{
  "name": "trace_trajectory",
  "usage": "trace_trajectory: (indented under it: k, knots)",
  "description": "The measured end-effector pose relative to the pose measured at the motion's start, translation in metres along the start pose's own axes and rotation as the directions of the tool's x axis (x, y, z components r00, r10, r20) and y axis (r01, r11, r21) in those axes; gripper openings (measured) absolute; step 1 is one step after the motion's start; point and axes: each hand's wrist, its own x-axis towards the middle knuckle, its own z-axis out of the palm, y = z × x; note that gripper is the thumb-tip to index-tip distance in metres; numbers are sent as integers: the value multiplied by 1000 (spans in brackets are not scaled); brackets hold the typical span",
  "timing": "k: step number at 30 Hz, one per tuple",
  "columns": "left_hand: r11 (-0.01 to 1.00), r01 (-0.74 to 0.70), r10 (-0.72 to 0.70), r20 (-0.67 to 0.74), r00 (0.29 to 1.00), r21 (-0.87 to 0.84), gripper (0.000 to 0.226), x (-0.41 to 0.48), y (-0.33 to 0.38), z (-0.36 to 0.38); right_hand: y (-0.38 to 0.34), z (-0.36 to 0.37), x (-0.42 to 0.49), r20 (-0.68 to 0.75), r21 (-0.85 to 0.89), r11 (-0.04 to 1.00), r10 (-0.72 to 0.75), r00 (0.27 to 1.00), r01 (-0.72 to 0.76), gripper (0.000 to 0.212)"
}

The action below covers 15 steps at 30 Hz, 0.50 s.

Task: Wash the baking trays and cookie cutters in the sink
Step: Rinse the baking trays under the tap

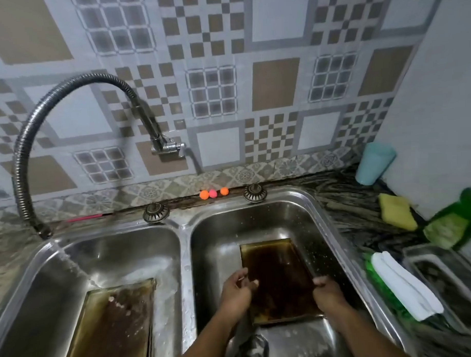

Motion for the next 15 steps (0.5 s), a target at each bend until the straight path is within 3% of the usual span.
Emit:
trace_trajectory:
  k: [5, 11, 15]
  knots:
    - [997, 76, -76, -19, 997, -29, 41, 23, -23, 16, 9, 13, 25, 16, -99, 995, -23, 1000, 24, 32]
    - [982, 127, -120, 53, 991, -138, 50, 40, -41, 21, 23, 18, 46, 96, -242, 970, 26, 995, -2, 42]
    - [987, 107, -100, 60, 993, -123, 55, 38, -40, 19, -6, 12, 15, 74, -318, 947, -26, 997, 49, 45]
